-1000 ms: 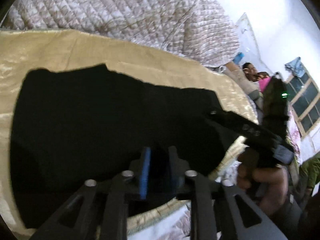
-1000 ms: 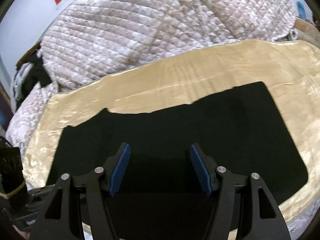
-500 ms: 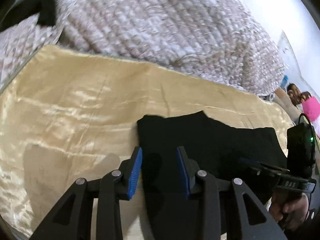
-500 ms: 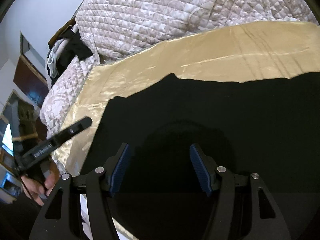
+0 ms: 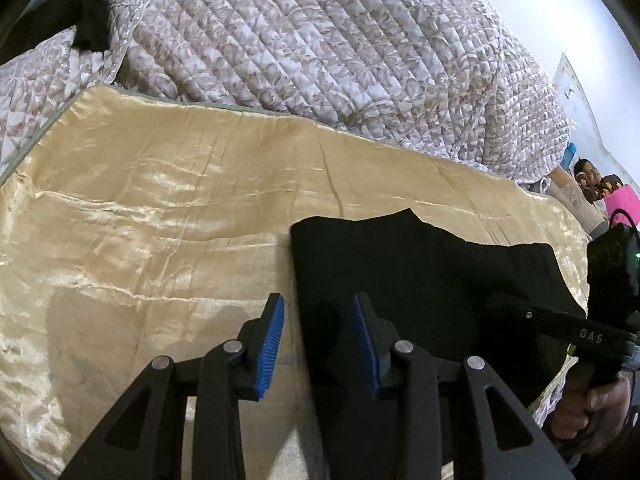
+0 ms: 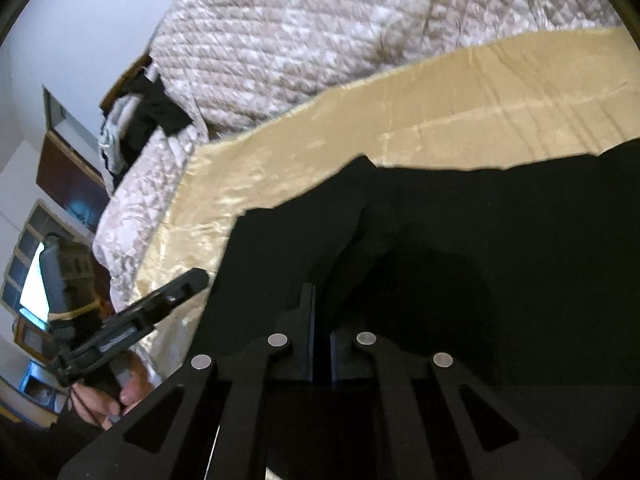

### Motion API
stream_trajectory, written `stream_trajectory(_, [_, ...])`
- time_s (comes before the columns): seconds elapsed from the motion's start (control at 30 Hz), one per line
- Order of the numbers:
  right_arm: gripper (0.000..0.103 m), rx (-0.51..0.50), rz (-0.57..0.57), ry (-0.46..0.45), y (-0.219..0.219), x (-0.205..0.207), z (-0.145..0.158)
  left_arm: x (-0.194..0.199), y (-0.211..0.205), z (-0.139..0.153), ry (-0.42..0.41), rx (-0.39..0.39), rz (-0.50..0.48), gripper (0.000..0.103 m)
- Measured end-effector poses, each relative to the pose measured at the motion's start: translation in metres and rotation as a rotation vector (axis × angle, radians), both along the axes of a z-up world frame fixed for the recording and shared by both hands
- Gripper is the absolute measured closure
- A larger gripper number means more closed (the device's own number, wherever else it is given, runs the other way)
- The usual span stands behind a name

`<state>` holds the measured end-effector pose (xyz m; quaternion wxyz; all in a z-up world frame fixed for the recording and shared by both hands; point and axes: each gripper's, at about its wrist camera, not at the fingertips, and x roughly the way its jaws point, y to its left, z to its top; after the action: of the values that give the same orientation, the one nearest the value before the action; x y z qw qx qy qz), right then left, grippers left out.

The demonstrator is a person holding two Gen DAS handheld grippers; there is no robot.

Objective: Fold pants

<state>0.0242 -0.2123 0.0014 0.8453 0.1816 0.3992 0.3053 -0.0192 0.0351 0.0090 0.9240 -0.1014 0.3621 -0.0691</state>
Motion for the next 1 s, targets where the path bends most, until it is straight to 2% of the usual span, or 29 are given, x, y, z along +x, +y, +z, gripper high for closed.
stream_trajectory(0.07, [0.099, -0.015, -0.035, 0.019, -0.01, -0.002, -0.005, 0.001, -0.002, -0.002, 0.005, 0.002, -0.003, 0.065])
stream_trajectory(0.13, [0.099, -0.024, -0.059, 0.075, -0.019, 0.003, -0.018, 0.003, -0.005, -0.005, 0.014, 0.005, -0.01, 0.065])
stream_trajectory(0.2, [0.099, 0.003, -0.05, 0.102, -0.023, 0.005, -0.024, 0.004, -0.009, -0.006, 0.012, 0.006, -0.022, 0.065])
stream_trajectory(0.37, [0.095, -0.054, -0.071, 0.064, -0.021, 0.004, -0.016, -0.003, -0.018, -0.004, -0.028, 0.0, -0.071, 0.065])
stream_trajectory(0.47, [0.09, -0.151, -0.146, -0.029, -0.025, -0.002, -0.002, -0.007, -0.025, -0.003, -0.04, -0.003, -0.102, 0.065])
stream_trajectory(0.53, [0.09, -0.169, -0.161, -0.076, -0.029, -0.006, 0.006, -0.007, -0.031, -0.006, -0.033, 0.009, -0.122, 0.065])
stream_trajectory(0.6, [0.09, -0.165, -0.125, -0.103, -0.024, -0.007, 0.009, -0.004, -0.037, -0.015, 0.005, 0.029, -0.139, 0.065])
stream_trajectory(0.67, [0.09, -0.188, -0.086, -0.097, -0.015, -0.003, 0.004, 0.0, -0.041, -0.024, 0.031, 0.046, -0.14, 0.066])
stream_trajectory(0.73, [0.09, -0.229, -0.066, -0.022, -0.006, 0.01, -0.01, 0.001, -0.043, -0.022, 0.022, 0.064, -0.147, 0.066])
stream_trajectory(0.8, [0.09, -0.217, -0.087, -0.03, -0.008, 0.014, -0.006, 0.007, -0.041, -0.016, 0.021, 0.041, -0.146, 0.066])
stream_trajectory(0.9, [0.09, -0.261, -0.133, -0.086, -0.009, 0.017, 0.007, 0.022, -0.037, -0.01, 0.009, 0.028, -0.124, 0.066])
stream_trajectory(1.0, [0.09, -0.247, -0.122, -0.089, -0.004, 0.026, 0.008, 0.034, -0.036, -0.017, 0.031, 0.03, -0.116, 0.066])
